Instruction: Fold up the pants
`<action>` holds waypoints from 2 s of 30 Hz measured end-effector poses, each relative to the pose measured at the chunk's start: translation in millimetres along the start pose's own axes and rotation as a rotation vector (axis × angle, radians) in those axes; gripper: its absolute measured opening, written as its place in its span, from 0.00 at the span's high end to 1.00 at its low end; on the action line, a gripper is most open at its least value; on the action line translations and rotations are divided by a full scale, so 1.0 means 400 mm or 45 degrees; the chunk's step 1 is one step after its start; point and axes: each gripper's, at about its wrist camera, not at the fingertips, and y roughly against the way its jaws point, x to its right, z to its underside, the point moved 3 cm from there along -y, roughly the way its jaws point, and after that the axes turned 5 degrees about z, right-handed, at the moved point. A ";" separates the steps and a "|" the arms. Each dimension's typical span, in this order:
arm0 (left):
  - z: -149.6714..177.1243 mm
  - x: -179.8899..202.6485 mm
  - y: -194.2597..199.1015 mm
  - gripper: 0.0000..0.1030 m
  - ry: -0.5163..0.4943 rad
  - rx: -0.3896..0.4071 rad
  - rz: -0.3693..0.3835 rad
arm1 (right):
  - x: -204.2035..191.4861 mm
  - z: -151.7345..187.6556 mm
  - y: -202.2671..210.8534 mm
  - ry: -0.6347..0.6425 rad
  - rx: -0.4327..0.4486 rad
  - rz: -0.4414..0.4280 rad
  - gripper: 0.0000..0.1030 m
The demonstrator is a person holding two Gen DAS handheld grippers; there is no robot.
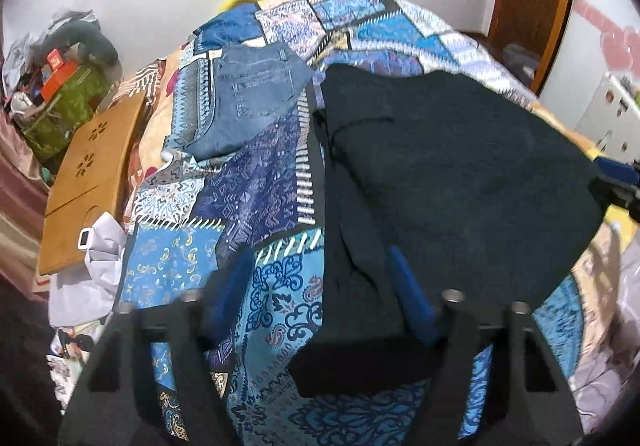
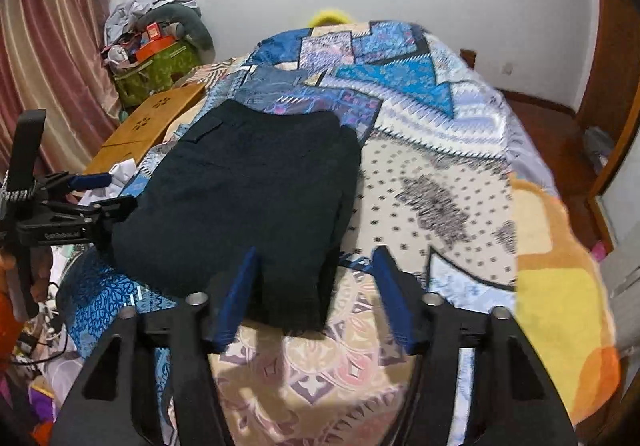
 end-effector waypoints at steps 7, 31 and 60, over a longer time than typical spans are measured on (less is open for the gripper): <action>0.028 -0.011 -0.020 0.47 0.075 0.020 -0.012 | 0.002 0.024 -0.041 -0.025 -0.043 -0.021 0.81; -0.290 -0.053 -0.032 0.19 0.007 0.151 0.052 | 0.082 -0.223 -0.059 0.010 0.103 0.040 0.42; -0.326 -0.062 -0.232 0.26 0.037 0.021 0.003 | 0.048 -0.275 -0.290 0.157 -0.122 -0.011 0.82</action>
